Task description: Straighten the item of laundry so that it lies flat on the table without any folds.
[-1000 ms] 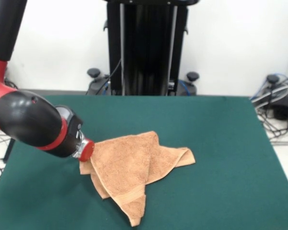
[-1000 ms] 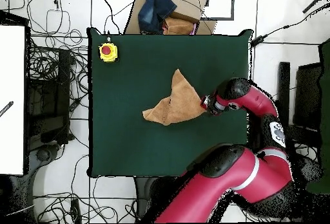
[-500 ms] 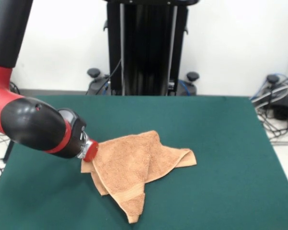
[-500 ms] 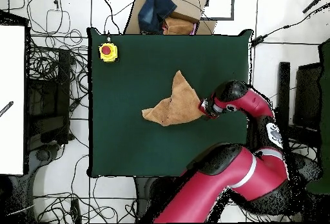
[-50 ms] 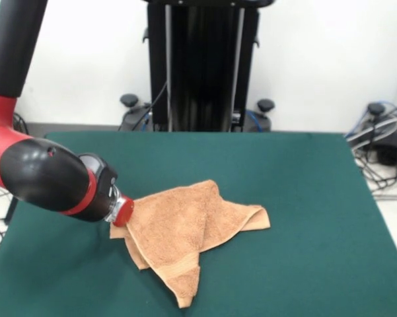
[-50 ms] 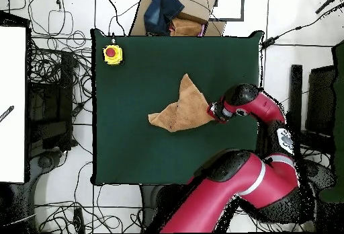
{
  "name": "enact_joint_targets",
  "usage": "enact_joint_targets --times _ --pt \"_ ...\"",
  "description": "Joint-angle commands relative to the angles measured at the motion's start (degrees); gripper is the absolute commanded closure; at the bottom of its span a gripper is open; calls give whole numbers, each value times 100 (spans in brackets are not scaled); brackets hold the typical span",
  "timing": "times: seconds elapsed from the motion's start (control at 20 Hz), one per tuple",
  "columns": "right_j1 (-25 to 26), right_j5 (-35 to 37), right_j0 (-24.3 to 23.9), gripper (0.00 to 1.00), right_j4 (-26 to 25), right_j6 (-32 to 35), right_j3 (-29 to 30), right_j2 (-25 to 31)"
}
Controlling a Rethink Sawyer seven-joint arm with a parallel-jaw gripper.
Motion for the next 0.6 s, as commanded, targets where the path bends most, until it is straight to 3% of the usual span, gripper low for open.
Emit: enact_joint_targets --times 0.05,0.6 --pt "165 -486 38 100 -293 -781 -20 403" --pt "-32 -741 9 100 -322 -674 429 344"
